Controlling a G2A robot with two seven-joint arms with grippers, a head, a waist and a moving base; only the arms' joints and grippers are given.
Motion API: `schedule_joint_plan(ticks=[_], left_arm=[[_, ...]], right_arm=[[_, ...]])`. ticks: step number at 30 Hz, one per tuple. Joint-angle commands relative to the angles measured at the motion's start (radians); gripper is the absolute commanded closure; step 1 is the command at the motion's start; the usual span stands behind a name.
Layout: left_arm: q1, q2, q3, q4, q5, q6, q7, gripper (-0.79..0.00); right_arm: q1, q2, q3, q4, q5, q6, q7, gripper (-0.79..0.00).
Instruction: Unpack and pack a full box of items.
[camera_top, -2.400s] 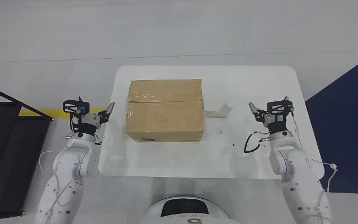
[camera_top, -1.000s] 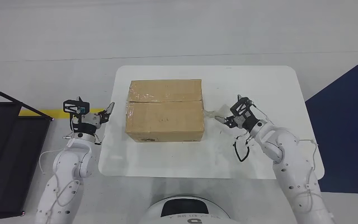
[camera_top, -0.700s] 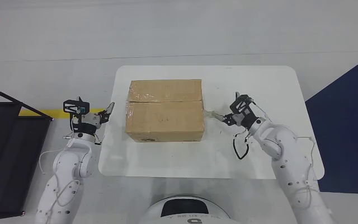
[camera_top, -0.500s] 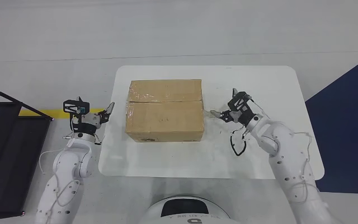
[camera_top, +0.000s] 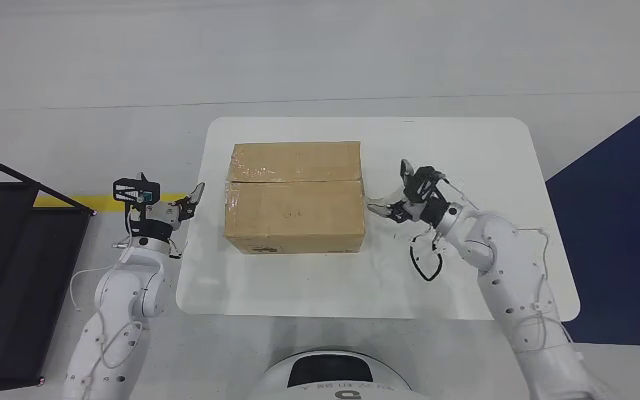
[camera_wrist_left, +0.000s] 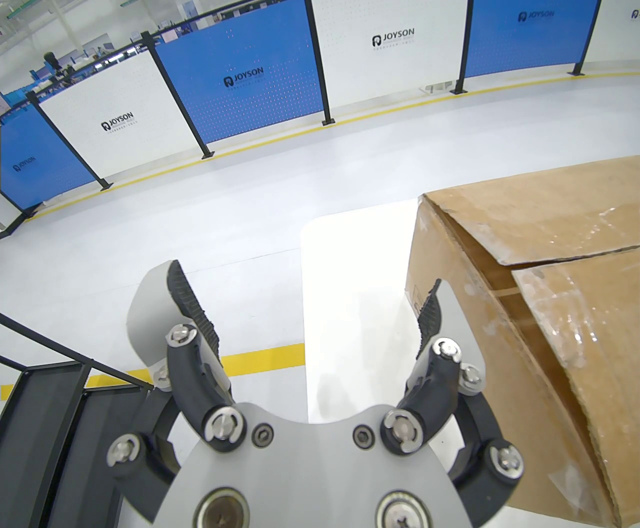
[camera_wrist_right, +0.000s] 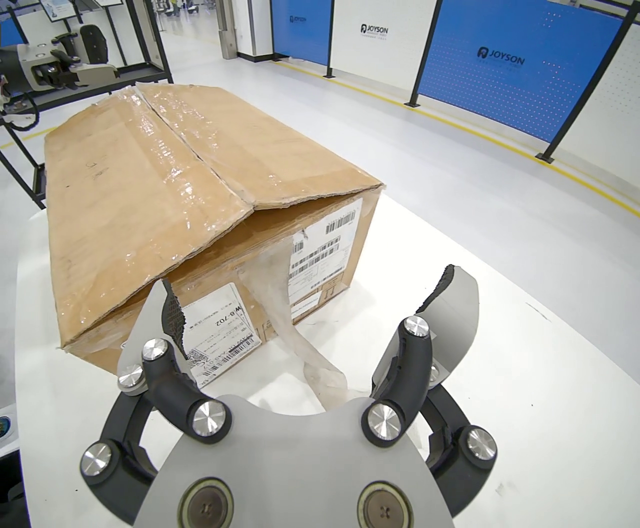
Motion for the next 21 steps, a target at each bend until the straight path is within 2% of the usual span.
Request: schedule_joint_plan(ticks=[1,9,21], left_arm=[[0.000,0.000,0.000,0.000,0.000,0.000,0.000,-0.785],[0.000,0.000,0.000,0.000,0.000,0.000,0.000,-0.785],[0.000,0.000,0.000,0.000,0.000,0.000,0.000,-0.785]], right_arm=[[0.018,-0.002,-0.009,0.018,0.007,0.011,0.007,-0.785],[0.057,-0.006,-0.032,0.064,0.025,0.027,-0.005,-0.785],[0.134,-0.014,-0.086,0.153,0.046,-0.008,-0.033,-0.785]])
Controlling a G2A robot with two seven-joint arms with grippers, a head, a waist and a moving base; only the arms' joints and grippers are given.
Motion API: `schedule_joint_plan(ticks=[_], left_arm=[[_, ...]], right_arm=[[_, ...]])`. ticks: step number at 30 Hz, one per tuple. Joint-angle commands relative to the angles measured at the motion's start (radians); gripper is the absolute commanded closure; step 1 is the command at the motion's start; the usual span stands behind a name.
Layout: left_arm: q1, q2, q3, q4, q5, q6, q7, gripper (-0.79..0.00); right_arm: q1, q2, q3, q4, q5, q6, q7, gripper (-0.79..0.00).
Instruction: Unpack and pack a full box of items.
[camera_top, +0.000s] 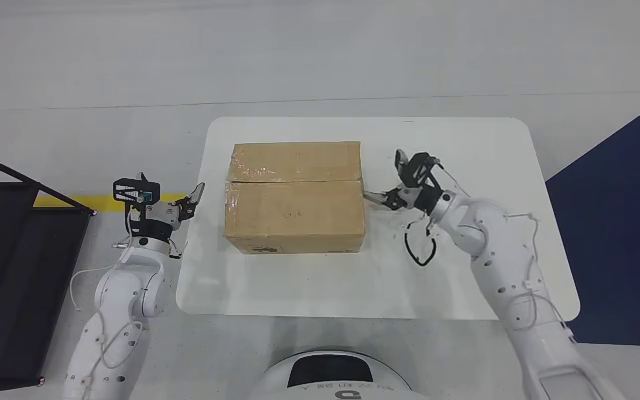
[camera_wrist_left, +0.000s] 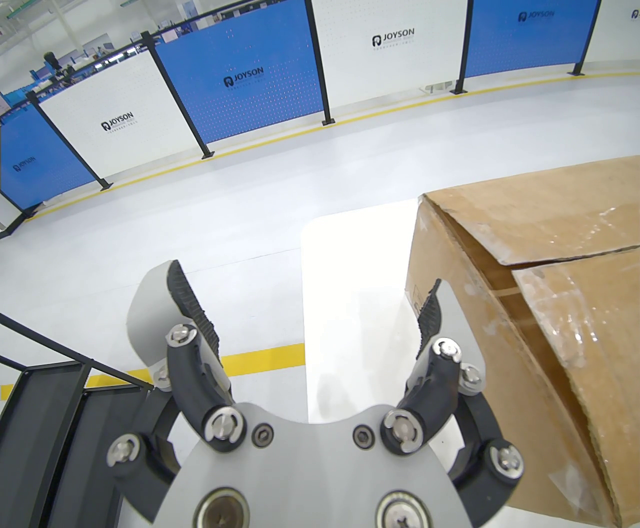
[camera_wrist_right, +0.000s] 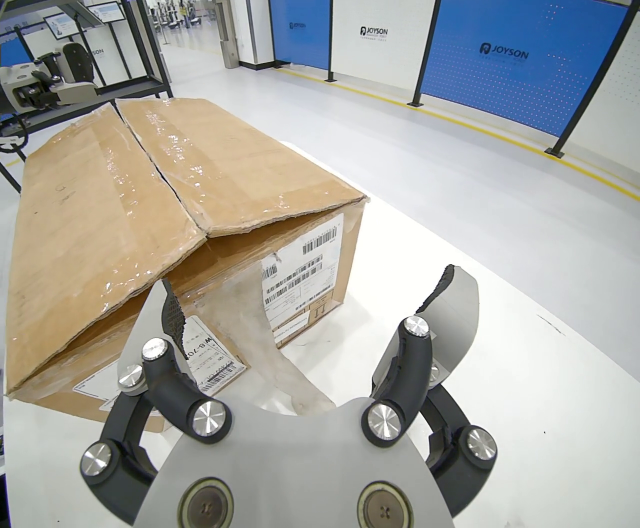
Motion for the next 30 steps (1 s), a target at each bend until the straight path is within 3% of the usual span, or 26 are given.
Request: schedule_joint_plan(ticks=[1,5,11,13,17,20,30], left_arm=[[0.000,0.000,0.000,0.000,0.000,0.000,0.000,-0.785],[0.000,0.000,0.000,0.000,0.000,0.000,0.000,-0.785],[0.000,0.000,0.000,0.000,0.000,0.000,0.000,-0.785],[0.000,0.000,0.000,0.000,0.000,0.000,0.000,-0.785],[0.000,0.000,0.000,0.000,0.000,0.000,0.000,-0.785],[0.000,0.000,0.000,0.000,0.000,0.000,0.000,-0.785],[0.000,0.000,0.000,0.000,0.000,0.000,0.000,-0.785]], right_arm=[[0.011,-0.001,-0.009,0.012,0.002,-0.007,0.001,-0.785],[0.038,-0.003,-0.027,0.041,0.029,-0.076,-0.020,-0.785],[0.070,0.004,-0.026,0.098,0.117,-0.272,-0.097,-0.785],[0.065,0.011,-0.049,0.081,0.135,-0.272,-0.121,-0.785],[0.058,0.054,-0.130,0.015,0.132,-0.272,-0.145,-0.785],[0.066,0.109,-0.214,-0.044,0.011,-0.272,-0.156,-0.785],[0.113,0.232,-0.335,-0.038,-0.119,-0.272,-0.377,-0.785]])
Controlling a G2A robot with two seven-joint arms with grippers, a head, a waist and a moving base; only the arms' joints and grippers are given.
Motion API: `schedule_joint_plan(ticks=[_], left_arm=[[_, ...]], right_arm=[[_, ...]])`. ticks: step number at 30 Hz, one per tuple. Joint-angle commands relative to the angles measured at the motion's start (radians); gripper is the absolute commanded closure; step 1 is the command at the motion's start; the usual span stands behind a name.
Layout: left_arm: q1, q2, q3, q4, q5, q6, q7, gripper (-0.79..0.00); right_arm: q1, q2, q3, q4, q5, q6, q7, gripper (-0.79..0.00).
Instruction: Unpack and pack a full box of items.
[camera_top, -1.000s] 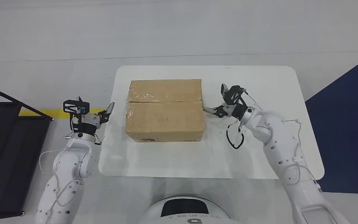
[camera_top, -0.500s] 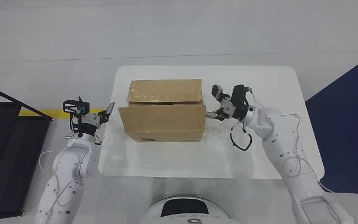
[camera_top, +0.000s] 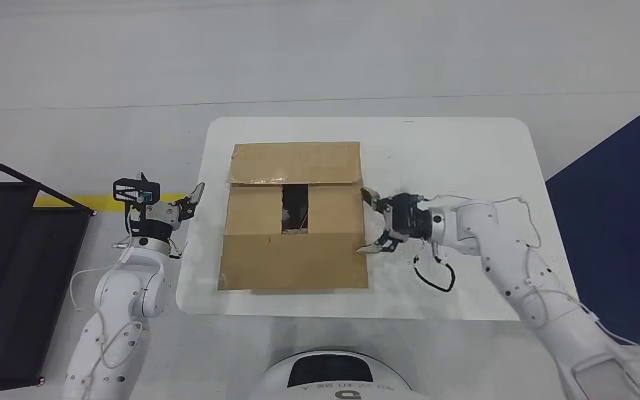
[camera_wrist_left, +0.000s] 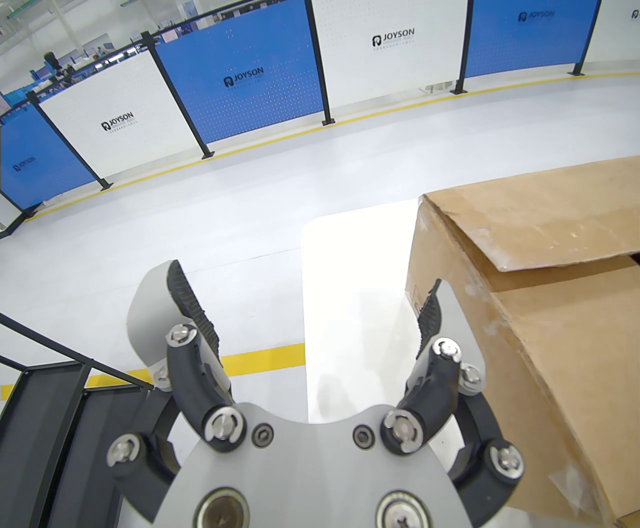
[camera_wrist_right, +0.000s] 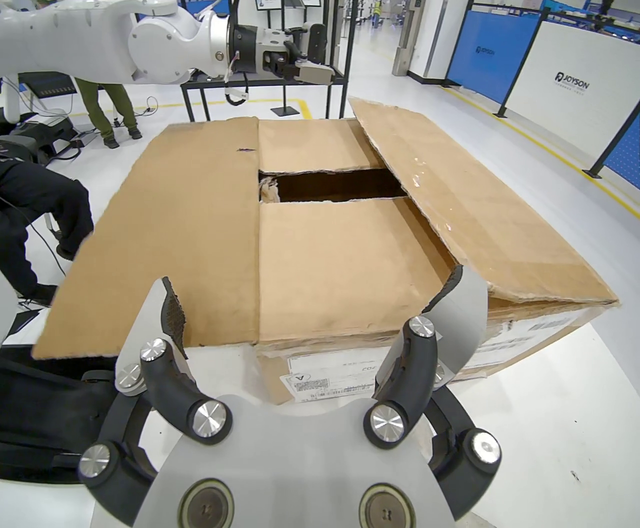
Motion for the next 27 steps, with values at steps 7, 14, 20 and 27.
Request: schedule_joint_plan(ticks=[7,14,20,27], left_arm=[[0.000,0.000,0.000,0.000,0.000,0.000,0.000,-0.785],[0.000,0.000,0.000,0.000,0.000,0.000,0.000,-0.785],[0.000,0.000,0.000,0.000,0.000,0.000,0.000,-0.785],[0.000,0.000,0.000,0.000,0.000,0.000,0.000,-0.785]], right_arm=[[0.003,0.031,0.028,0.027,-0.013,0.002,-0.074,-0.785],[0.000,0.031,0.030,0.028,-0.009,0.013,-0.071,-0.785],[-0.001,0.006,0.029,0.028,0.120,0.213,0.035,-0.785],[0.028,-0.028,-0.006,0.030,0.167,0.394,0.172,-0.785]])
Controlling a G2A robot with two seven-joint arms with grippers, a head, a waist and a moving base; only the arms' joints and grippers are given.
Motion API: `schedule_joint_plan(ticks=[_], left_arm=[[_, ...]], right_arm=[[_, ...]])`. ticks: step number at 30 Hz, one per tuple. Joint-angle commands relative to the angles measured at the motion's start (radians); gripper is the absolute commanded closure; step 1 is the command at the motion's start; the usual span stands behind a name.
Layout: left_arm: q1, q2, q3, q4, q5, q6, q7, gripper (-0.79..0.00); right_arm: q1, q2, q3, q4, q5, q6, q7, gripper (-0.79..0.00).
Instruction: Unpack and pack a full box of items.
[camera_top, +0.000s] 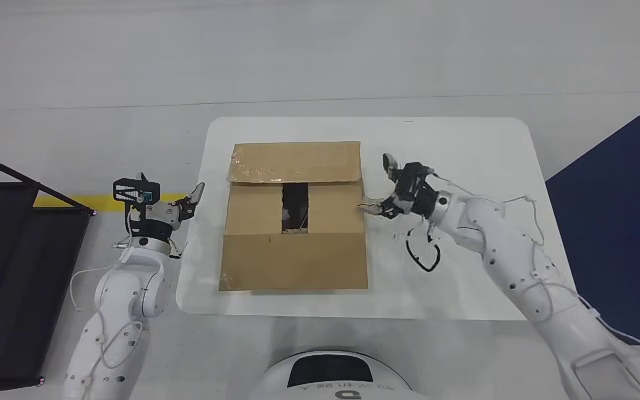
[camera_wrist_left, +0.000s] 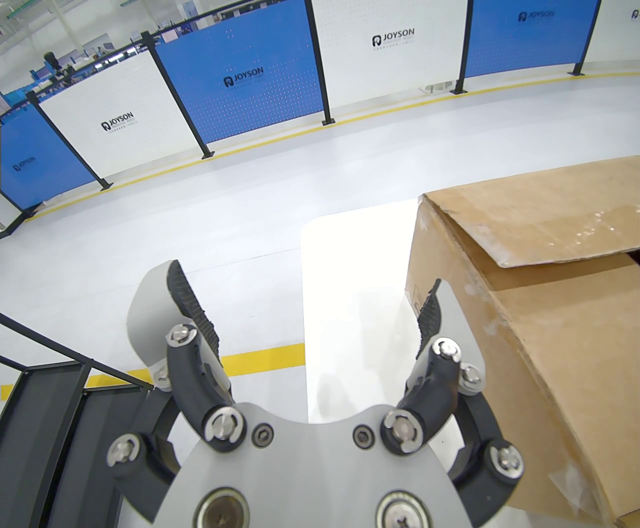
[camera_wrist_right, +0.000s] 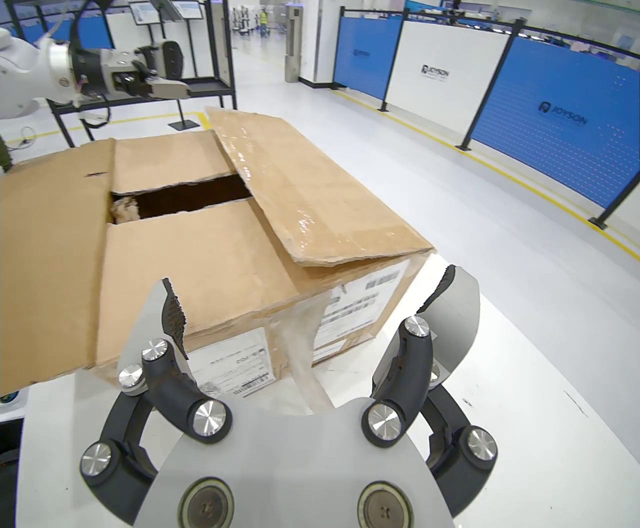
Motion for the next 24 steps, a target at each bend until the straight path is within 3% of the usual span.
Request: schedule_joint_plan(ticks=[1,6,13,21,24], left_arm=[[0.000,0.000,0.000,0.000,0.000,0.000,0.000,-0.785],[0.000,0.000,0.000,0.000,0.000,0.000,0.000,-0.785],[0.000,0.000,0.000,0.000,0.000,0.000,0.000,-0.785],[0.000,0.000,0.000,0.000,0.000,0.000,0.000,-0.785],[0.000,0.000,0.000,0.000,0.000,0.000,0.000,-0.785]], right_arm=[[0.006,-0.009,-0.011,-0.004,0.007,0.046,0.030,-0.785],[0.008,-0.024,-0.020,-0.003,0.005,0.133,0.050,-0.785],[0.034,-0.048,-0.031,0.032,0.032,0.180,0.069,-0.785],[0.065,-0.087,-0.029,0.121,0.121,0.300,-0.037,-0.785],[0.095,-0.105,-0.036,0.167,0.174,0.286,-0.075,-0.785]])
